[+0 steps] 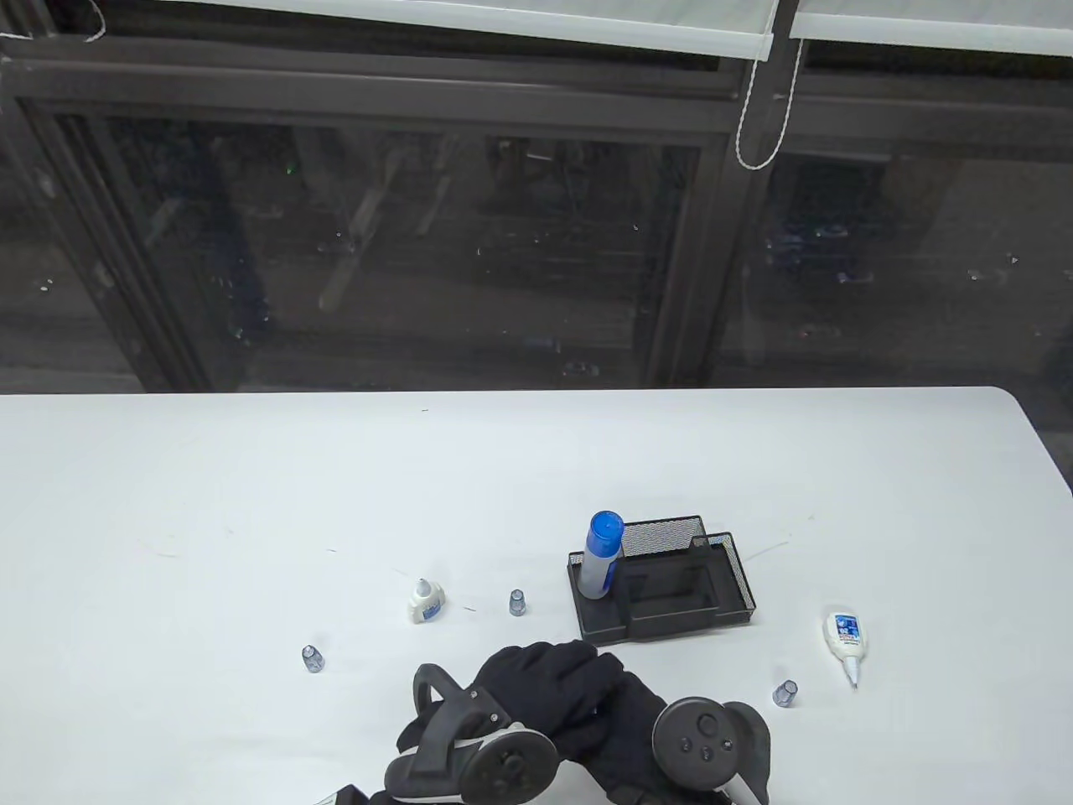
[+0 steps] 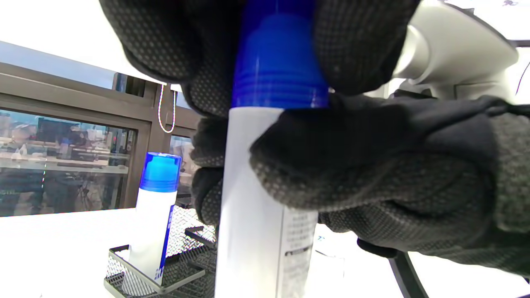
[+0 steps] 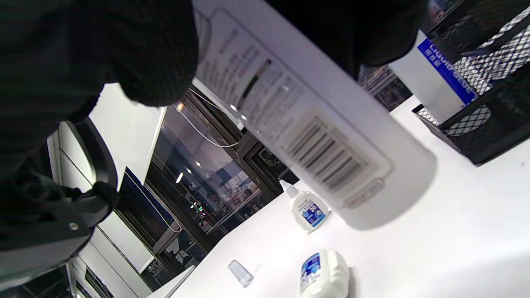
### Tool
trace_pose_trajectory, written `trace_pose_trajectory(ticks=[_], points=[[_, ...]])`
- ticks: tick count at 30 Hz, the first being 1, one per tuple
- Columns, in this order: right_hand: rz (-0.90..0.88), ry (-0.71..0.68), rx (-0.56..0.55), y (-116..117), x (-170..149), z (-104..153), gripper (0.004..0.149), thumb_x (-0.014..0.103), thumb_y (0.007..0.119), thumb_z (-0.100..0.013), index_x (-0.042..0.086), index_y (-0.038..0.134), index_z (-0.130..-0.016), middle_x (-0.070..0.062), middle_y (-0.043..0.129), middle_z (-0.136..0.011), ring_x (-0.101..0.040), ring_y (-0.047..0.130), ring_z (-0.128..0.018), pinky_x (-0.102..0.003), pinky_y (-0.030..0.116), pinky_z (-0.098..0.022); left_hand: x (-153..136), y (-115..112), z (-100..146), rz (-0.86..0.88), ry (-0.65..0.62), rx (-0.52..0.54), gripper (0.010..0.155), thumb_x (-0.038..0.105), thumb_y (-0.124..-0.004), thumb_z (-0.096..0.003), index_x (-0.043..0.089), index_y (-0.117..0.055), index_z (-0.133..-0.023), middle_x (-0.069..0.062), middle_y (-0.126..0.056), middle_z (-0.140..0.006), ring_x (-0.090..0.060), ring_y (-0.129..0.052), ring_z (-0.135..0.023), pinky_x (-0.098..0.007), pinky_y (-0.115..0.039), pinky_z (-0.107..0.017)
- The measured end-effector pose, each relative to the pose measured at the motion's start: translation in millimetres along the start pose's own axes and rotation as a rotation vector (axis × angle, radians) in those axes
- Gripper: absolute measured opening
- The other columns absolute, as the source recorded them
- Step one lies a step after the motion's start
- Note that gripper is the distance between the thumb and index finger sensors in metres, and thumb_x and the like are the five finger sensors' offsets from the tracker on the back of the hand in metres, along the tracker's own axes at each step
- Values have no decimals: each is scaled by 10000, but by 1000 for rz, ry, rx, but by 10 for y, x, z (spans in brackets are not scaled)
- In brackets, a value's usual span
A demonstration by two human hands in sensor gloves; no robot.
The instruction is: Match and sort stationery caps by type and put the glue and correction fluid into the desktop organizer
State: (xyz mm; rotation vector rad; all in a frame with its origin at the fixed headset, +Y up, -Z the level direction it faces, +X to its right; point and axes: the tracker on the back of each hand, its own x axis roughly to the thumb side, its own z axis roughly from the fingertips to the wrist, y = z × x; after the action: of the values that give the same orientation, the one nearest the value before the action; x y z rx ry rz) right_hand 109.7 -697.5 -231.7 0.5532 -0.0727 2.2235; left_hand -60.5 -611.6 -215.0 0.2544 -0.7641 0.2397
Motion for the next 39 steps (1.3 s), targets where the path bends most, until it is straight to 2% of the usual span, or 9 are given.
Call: trace_pose_trajectory(ticks=[4, 6, 9, 11, 16, 20, 29, 34, 39], points=[[4, 10, -29, -29, -20, 4, 708, 442, 885, -435, 204, 602, -1038, -122, 778, -970, -366, 837, -829, -572, 646, -685, -188, 134, -4, 22, 25, -68, 683, 591, -757, -503, 322, -601, -1111, -11, -777, -1115, -210, -951, -919, -467, -803, -652], [-30, 29, -62, -68, -74, 13, 717, 432, 885, -438, 208, 581, -1047, -128, 773, -974, -376, 835, -830, -581, 644, -681, -397, 264, 72, 11, 100, 43, 717, 643, -730, -493, 318, -598, -1119, -37, -759, -1133, -246, -935, -938, -489, -791, -655], [-68, 53, -81, -128, -145, 11, 710, 425, 873, -448, 202, 565, -1048, -134, 749, -995, -387, 819, -852, -584, 632, -687, -859, 360, 308, -64, 355, 139, 649, 601, -705, -538, 305, -618, -1109, -47, -776, -1115, -262, -937, -922, -498, -780, -653], [-88, 61, -89, -135, -161, 13, 704, 429, 870, -449, 193, 580, -1045, -166, 671, -1038, -393, 820, -849, -585, 629, -688, -1096, 289, 463, -125, 469, 120, 658, 614, -696, -541, 299, -610, -1113, -52, -771, -1115, -264, -929, -924, -501, -772, -660], [-117, 90, -64, -109, -202, -23, 722, 425, 858, -462, 184, 531, -1059, -169, 666, -998, -390, 839, -847, -574, 646, -686, -1550, -263, 890, -126, 655, 19, 661, 619, -695, -543, 289, -613, -1109, -51, -777, -1105, -260, -936, -912, -497, -777, -654], [-112, 132, -100, -140, -210, -46, 724, 428, 885, -443, 183, 572, -1047, -126, 764, -968, -390, 875, -822, -582, 681, -658, -1546, -475, 924, -139, 637, -52, 658, 618, -698, -537, 288, -622, -1102, -46, -789, -1096, -254, -945, -904, -493, -783, -649], [24, 187, -167, -411, -149, -175, 720, 386, 897, -442, 183, 575, -1053, -140, 715, -1022, -383, 818, -856, -578, 637, -690, -1513, -548, 948, -88, 624, -77, 644, 606, -692, -544, 291, -623, -1101, -44, -797, -1089, -247, -955, -892, -482, -791, -641], [52, 251, -199, -585, -127, -416, 717, 371, 899, -444, 213, 562, -1057, -174, 644, -1047, -385, 799, -885, -572, 633, -701, -1546, -570, 963, -61, 632, -94, 642, 604, -692, -544, 289, -626, -1099, -42, -801, -1086, -249, -957, -889, -481, -792, -640], [58, 325, -249, -536, -257, -679, 719, 359, 905, -439, 191, 568, -1051, -160, 684, -1024, -376, 820, -881, -556, 656, -696, -1539, -570, 966, -54, 628, -98, 642, 603, -696, -542, 288, -628, -1098, -41, -801, -1085, -248, -959, -889, -481, -793, -640]])
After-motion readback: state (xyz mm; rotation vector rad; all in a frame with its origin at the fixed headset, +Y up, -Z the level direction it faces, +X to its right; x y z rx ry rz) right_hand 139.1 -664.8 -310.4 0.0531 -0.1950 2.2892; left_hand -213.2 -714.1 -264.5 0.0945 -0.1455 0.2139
